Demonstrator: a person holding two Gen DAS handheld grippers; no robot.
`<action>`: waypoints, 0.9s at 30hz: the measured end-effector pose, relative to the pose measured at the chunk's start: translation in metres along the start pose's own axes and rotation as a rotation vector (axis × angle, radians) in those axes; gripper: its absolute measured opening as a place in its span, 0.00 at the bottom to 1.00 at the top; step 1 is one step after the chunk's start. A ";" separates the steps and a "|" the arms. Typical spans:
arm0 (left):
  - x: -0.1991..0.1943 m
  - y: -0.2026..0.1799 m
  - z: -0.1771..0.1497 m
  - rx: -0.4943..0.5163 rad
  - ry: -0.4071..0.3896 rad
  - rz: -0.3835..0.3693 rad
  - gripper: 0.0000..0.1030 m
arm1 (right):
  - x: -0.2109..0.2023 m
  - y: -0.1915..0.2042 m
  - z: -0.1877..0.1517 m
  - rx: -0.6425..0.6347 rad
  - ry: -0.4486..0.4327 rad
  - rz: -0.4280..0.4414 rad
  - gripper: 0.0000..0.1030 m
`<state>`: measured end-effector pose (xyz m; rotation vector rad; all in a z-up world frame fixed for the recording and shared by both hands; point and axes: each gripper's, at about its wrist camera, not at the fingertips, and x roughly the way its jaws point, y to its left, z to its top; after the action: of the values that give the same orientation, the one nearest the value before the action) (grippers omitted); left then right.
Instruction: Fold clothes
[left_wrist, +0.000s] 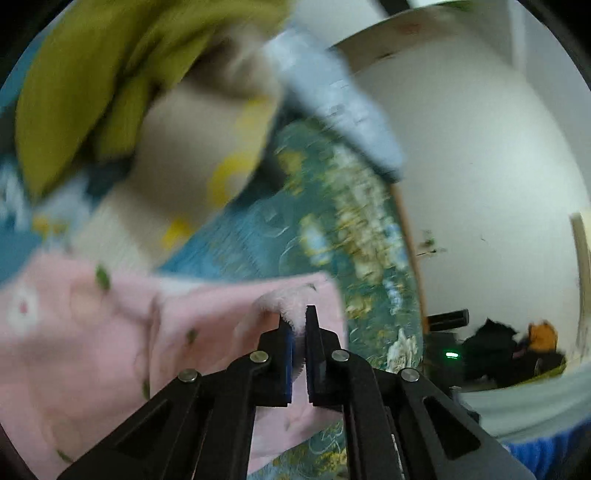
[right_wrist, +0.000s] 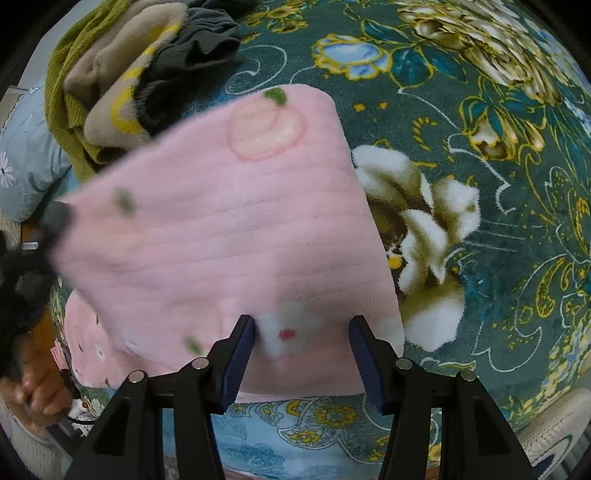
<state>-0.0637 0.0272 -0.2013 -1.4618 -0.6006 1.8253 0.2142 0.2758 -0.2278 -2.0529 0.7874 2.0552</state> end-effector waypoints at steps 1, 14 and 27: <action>-0.002 -0.004 0.002 0.019 -0.018 0.006 0.05 | 0.001 0.001 0.000 0.000 0.001 0.000 0.55; 0.012 0.062 -0.012 -0.283 0.056 0.088 0.25 | 0.001 0.010 -0.001 0.000 0.000 -0.004 0.55; -0.020 0.070 -0.102 -0.448 0.144 0.090 0.31 | -0.001 0.016 -0.008 0.000 -0.003 -0.010 0.55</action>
<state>0.0198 -0.0402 -0.2654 -1.9216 -0.9261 1.7012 0.2140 0.2594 -0.2217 -2.0491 0.7751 2.0520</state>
